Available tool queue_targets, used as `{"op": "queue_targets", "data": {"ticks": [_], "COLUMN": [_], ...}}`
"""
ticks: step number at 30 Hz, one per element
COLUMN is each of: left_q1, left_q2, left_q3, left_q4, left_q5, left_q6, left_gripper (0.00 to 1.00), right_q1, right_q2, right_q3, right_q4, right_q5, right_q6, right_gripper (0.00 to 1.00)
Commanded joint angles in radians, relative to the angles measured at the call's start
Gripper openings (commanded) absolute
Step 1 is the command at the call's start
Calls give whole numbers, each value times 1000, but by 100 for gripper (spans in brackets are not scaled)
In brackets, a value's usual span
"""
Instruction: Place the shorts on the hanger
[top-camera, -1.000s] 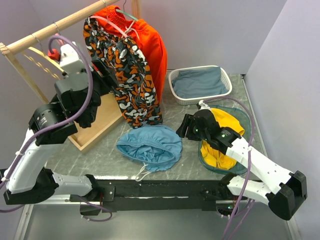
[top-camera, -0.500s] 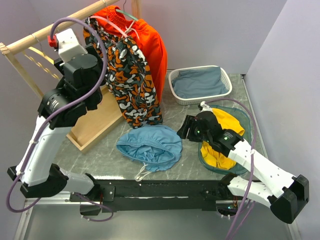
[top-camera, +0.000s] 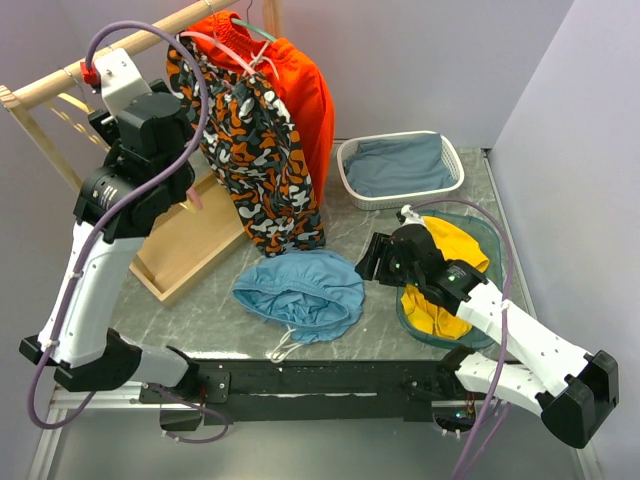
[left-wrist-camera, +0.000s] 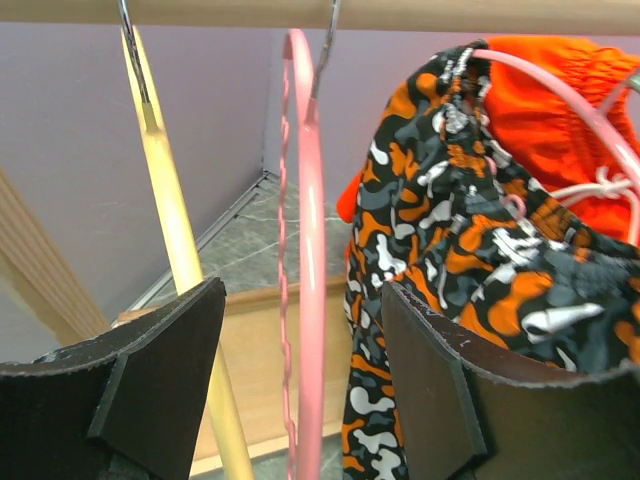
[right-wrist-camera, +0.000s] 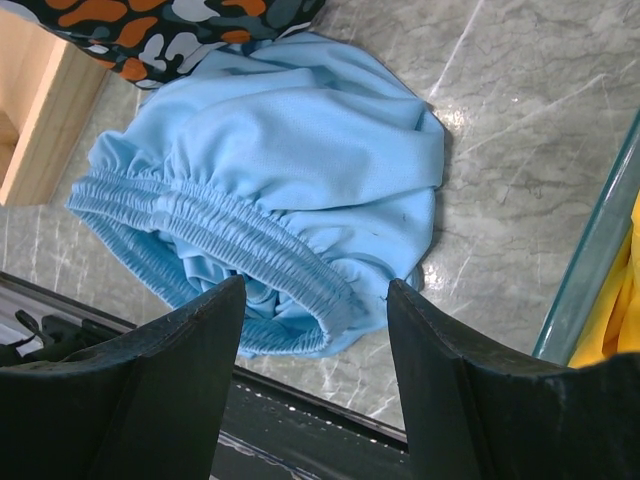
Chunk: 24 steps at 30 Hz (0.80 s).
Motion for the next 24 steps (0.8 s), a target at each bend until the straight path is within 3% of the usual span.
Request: {"op": "queue_targets", "data": {"ticks": [1, 11, 17, 24], "left_q1": [69, 171, 175, 175], "left_q2": [25, 89, 104, 74], "left_q3": [0, 21, 0, -54], "left_q4": [29, 43, 68, 135], "left_q5": [91, 212, 241, 295], "left_q6": [12, -8, -22, -27], "left_gripper": [69, 66, 54, 9], "right_q1": [5, 7, 7, 5], "right_q2": [-18, -12, -7, -5], "right_q3": [3, 9, 10, 12], "right_q4": [-1, -9, -12, -17], "right_q5": [0, 0, 1, 9], "right_q6": [-1, -4, -12, -16], "right_gripper": [66, 66, 66, 67]}}
